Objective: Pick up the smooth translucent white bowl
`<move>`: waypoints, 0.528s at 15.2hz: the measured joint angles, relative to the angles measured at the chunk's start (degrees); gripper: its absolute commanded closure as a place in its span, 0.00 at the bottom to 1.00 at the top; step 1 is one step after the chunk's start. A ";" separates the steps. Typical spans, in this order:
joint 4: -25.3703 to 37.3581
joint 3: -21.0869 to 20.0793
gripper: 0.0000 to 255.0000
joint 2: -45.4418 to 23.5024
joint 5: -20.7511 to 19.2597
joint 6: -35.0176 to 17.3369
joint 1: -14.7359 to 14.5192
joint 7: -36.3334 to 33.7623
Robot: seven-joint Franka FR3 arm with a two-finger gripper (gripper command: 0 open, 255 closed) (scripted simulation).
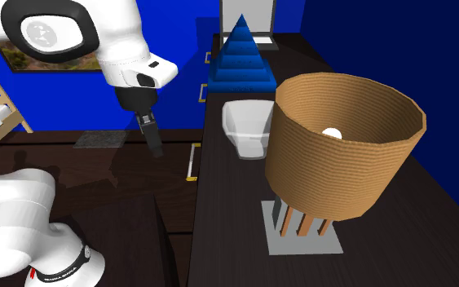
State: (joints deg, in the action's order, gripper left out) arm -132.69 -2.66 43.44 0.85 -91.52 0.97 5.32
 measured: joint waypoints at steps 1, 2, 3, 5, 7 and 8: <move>0.00 0.00 0.00 0.00 0.00 0.00 0.00 0.00; 0.63 -0.52 0.00 -0.94 -0.11 -0.32 0.03 -0.53; 1.74 -1.41 0.00 -2.70 -0.28 -0.96 0.08 -1.43; 4.17 -3.88 0.00 -6.20 -0.65 -1.89 0.11 -4.08; 7.25 -6.24 0.00 -10.51 -1.50 -2.89 0.36 -6.73; 9.33 -7.45 0.00 -12.70 -2.05 -2.81 0.50 -8.13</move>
State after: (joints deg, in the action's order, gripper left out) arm -123.37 -10.11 30.74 -1.21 -94.33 1.47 -2.81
